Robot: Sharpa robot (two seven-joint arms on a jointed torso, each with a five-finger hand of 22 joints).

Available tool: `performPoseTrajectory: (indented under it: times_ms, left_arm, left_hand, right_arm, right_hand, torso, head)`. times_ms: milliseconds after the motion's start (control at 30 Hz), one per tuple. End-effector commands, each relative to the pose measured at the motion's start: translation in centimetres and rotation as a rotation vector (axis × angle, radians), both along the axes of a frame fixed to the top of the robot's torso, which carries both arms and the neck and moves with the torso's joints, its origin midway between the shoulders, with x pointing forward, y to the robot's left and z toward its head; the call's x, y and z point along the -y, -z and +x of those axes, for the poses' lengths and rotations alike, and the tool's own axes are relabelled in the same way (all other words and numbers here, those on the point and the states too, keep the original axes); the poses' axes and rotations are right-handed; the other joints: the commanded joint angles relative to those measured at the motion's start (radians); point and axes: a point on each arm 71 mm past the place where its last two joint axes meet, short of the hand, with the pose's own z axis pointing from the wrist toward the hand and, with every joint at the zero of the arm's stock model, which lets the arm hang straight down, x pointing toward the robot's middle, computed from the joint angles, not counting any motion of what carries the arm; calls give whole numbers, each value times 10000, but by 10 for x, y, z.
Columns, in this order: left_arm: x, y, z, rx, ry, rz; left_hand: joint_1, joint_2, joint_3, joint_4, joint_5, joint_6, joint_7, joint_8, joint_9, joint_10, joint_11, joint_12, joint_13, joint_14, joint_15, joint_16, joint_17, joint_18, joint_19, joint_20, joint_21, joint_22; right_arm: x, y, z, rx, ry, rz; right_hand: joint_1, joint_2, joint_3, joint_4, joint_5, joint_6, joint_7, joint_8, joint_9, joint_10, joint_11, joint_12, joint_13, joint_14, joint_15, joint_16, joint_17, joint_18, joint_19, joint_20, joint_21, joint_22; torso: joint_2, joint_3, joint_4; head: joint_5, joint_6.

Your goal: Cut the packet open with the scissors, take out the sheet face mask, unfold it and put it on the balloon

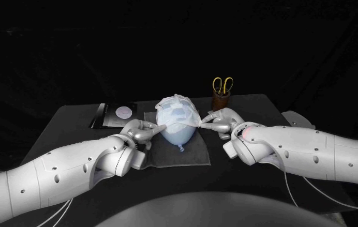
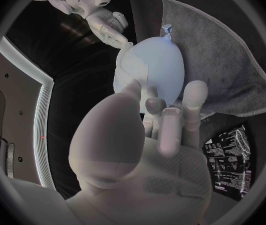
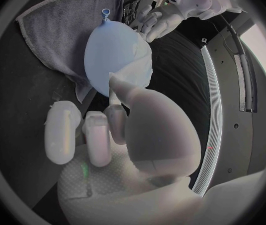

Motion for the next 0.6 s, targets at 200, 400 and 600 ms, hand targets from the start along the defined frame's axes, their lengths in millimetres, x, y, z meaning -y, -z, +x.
performPoseTrajectory:
  times_ms: [200,400,600]
  left_arm:
    - [0,0,2,21,-45,223]
    - [0,0,2,2,-34,266]
    - [1,0,2,26,13,241]
  left_hand:
    - [-68,37,-86,-2,-38,108,-16,69,-2,86,-22,50,31,93,13,58,53,-79,109,-11,63,43]
    - [-63,42,-94,-5,-39,119,-24,78,-1,95,-29,55,41,96,8,59,57,-79,114,-15,69,50]
    - [-26,56,-107,-19,-36,136,-43,95,0,104,-46,56,48,102,-7,57,58,-80,118,-27,78,57]
  right_arm:
    - [8,2,-1,-292,-380,-556]
    - [11,3,2,-134,-162,-868]
    - [16,2,7,396,337,-1116]
  right_hand:
    - [-144,2,119,-31,50,-23,-10,89,507,282,-112,-13,906,1037,-48,40,2635,-123,531,-103,77,1993]
    - [-167,1,147,-41,50,-25,-12,103,521,281,-114,-24,900,1037,-49,40,2635,-122,530,-105,72,1991]
    - [-197,-7,194,-67,50,-26,-18,127,544,287,-120,-20,906,1037,-54,40,2635,-123,532,-108,79,1993]
  torso:
    - [0,1,7]
    - [10,8,3]
    - [7,7,15]
  head:
    - [-24,1]
    - [-21,1]
    - [-27,1]
